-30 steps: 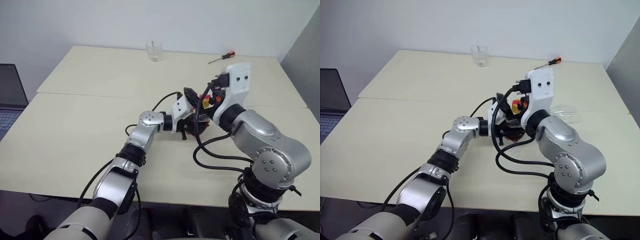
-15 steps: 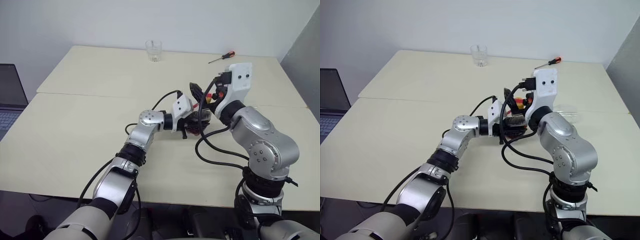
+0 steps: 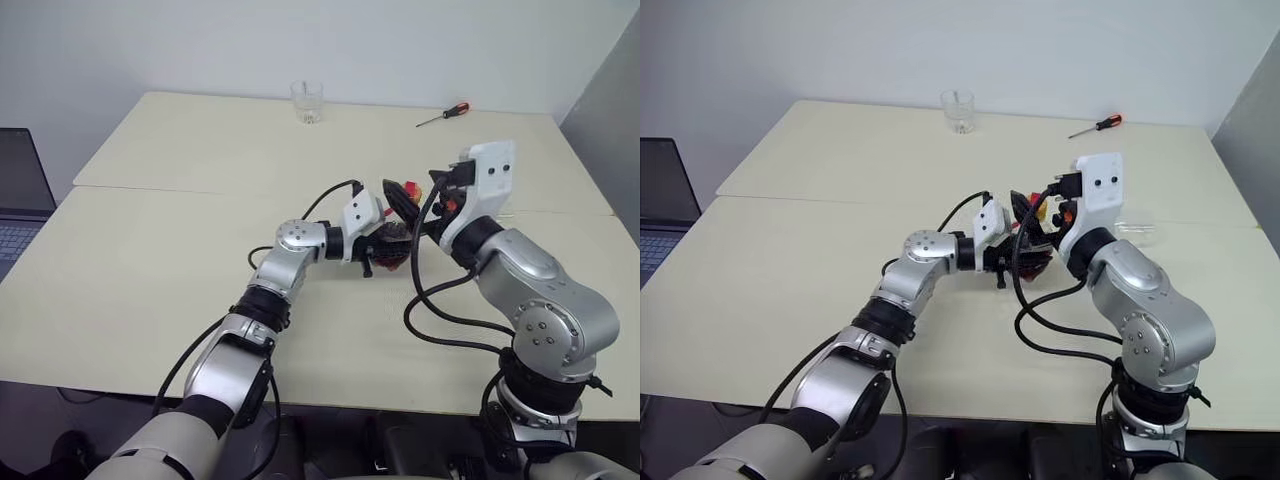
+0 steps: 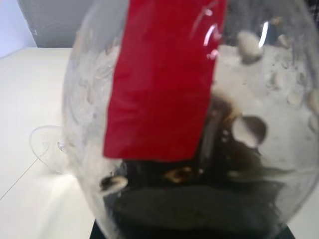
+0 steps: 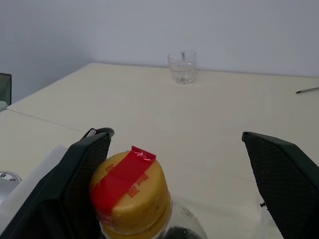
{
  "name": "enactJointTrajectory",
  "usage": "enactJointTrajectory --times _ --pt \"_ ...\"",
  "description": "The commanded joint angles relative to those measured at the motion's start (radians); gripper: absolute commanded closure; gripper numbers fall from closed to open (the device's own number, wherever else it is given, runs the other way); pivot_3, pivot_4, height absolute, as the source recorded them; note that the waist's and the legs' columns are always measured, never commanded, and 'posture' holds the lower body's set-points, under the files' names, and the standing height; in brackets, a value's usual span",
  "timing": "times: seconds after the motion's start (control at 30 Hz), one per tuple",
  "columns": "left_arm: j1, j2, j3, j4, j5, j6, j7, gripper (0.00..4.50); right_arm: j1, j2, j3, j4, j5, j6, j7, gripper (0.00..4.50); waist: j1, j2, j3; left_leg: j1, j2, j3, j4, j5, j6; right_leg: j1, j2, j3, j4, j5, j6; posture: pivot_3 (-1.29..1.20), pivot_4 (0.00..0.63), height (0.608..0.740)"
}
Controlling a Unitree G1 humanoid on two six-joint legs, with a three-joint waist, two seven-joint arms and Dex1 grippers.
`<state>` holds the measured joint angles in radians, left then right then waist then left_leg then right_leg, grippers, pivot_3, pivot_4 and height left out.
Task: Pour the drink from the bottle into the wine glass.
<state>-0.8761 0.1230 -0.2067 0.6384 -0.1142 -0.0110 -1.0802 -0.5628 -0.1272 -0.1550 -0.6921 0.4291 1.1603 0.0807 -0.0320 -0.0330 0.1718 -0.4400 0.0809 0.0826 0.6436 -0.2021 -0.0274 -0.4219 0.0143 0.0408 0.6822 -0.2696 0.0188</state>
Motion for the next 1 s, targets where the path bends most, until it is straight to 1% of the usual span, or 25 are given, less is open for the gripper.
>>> enactJointTrajectory --times 0.03,0.13,0.23,0.5,0.63,0.8,0.9,1.0 --pt "-0.024 0.001 0.024 -0.025 -0.019 -0.026 0.003 3.47 0.003 -0.003 -0.029 -0.057 0.027 0.007 -0.007 0.0 0.0 0.0 0.0 0.0 0.0 0.0 0.0 0.0 0.0 0.0 0.0 0.0 0.0 0.0 0.0 0.0 0.15 0.74" --pt "-0.024 0.0 0.024 -0.026 -0.019 -0.026 0.004 3.47 0.014 -0.01 -0.035 -0.075 0.051 0.019 0.003 0.0 0.0 0.0 0.0 0.0 0.0 0.0 0.0 0.0 0.0 0.0 0.0 0.0 0.0 0.0 0.0 0.0 0.15 0.74" --pt "-0.024 0.001 0.025 -0.026 -0.018 -0.026 0.003 3.47 0.021 -0.018 -0.04 -0.085 0.065 0.025 0.006 0.6 0.0 0.0 0.0 0.0 0.0 0.0 0.0 0.0 0.0 0.0 0.0 0.0 0.0 0.0 0.0 0.0 0.15 0.74" --pt "-0.025 0.007 0.026 -0.025 -0.016 -0.024 0.002 3.47 0.039 -0.04 -0.04 -0.1 0.116 0.032 0.014 3.28 0.0 0.0 0.0 0.0 0.0 0.0 0.0 0.0 0.0 0.0 0.0 0.0 0.0 0.0 0.0 0.0 0.15 0.74" --pt "-0.025 0.008 0.026 -0.026 -0.015 -0.023 0.001 3.47 0.038 -0.054 -0.045 -0.104 0.131 0.026 0.023 3.31 0.0 0.0 0.0 0.0 0.0 0.0 0.0 0.0 0.0 0.0 0.0 0.0 0.0 0.0 0.0 0.0 0.15 0.74" --pt "-0.021 0.009 0.024 -0.027 -0.014 -0.022 0.001 3.47 0.021 -0.085 -0.116 -0.094 0.182 -0.016 0.05 3.31 0.001 0.0 0.0 0.0 0.0 0.0 0.0 0.0 0.0 0.0 0.0 0.0 0.0 0.0 0.0 0.0 0.15 0.74" --pt "-0.015 0.013 0.023 -0.029 -0.012 -0.024 0.0 3.47 -0.001 -0.134 -0.207 -0.083 0.248 -0.009 0.078 3.31 0.001 0.0 0.0 0.0 0.0 0.0 0.0 0.0 0.0 0.0 0.0 0.0 0.0 0.0 0.0 0.0 0.15 0.74" --pt "-0.012 0.018 0.023 -0.029 -0.01 -0.026 0.001 3.47 0.019 -0.198 -0.283 -0.04 0.24 -0.006 0.059 3.31 0.002 0.0 0.0 0.0 0.0 0.0 0.0 0.0 0.0 0.001 0.0 0.0 0.0 0.0 0.0 0.0 0.15 0.74"
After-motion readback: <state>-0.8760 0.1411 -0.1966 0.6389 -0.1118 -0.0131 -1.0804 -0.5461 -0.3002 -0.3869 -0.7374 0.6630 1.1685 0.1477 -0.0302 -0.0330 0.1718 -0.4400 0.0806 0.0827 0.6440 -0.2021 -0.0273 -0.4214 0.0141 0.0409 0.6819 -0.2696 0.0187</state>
